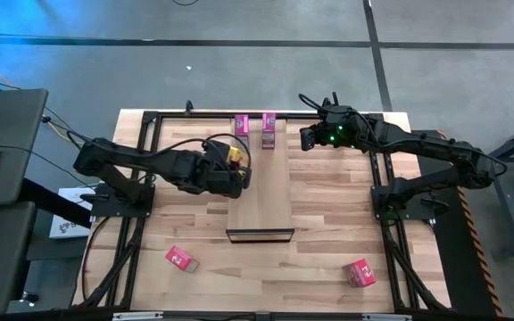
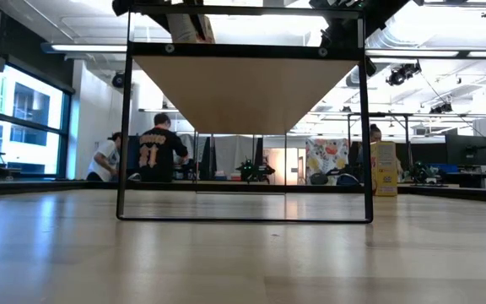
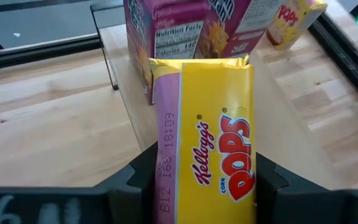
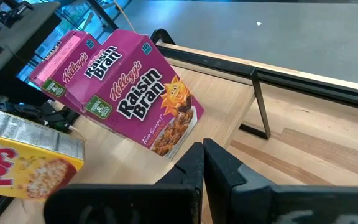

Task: Stack cereal on shelf
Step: Put the left yellow cereal box on the shelf, then put the yellow cereal box on the shelf aligned with the other yellow cereal box

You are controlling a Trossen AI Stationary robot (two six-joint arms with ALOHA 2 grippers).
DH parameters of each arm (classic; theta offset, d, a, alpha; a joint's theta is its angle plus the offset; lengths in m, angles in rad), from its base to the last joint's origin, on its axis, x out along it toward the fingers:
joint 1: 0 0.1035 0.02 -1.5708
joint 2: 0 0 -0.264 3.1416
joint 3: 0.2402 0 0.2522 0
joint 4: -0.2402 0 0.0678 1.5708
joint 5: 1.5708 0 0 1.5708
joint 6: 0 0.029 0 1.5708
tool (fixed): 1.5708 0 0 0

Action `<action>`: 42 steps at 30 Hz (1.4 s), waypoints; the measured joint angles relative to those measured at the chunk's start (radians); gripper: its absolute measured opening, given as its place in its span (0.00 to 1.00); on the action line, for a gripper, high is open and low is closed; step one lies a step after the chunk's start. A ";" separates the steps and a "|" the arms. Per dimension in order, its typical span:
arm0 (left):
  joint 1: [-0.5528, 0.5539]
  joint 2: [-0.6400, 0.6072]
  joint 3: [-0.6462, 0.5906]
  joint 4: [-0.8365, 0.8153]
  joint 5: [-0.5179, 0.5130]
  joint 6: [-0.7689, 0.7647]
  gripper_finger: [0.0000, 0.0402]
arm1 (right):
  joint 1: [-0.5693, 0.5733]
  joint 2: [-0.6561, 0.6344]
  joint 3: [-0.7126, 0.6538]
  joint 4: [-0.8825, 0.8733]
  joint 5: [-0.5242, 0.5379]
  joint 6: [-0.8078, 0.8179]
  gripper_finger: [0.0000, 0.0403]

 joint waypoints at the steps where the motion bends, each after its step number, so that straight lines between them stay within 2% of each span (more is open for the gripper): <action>1: 0.000 0.005 0.000 -0.001 0.001 0.001 0.36 | 0.000 0.000 0.000 0.000 0.000 0.000 0.00; 16: 0.000 0.025 0.000 0.029 -0.003 0.034 0.52 | 0.000 0.000 0.000 0.003 0.001 0.000 0.00; 22: 0.000 0.013 0.000 0.031 -0.004 0.051 0.55 | 0.000 0.000 0.000 0.003 0.001 0.000 0.00; 34: 0.000 -0.152 0.000 0.035 -0.001 0.206 0.55 | 0.000 0.000 0.000 0.004 0.000 0.008 0.00; 39: 0.000 -0.264 0.000 0.021 -0.020 0.366 0.53 | 0.000 0.000 0.000 0.004 0.000 0.011 0.00; 42: -0.003 -0.316 -0.008 -0.017 -0.014 0.490 0.47 | 0.000 0.000 0.000 0.004 0.000 0.027 0.00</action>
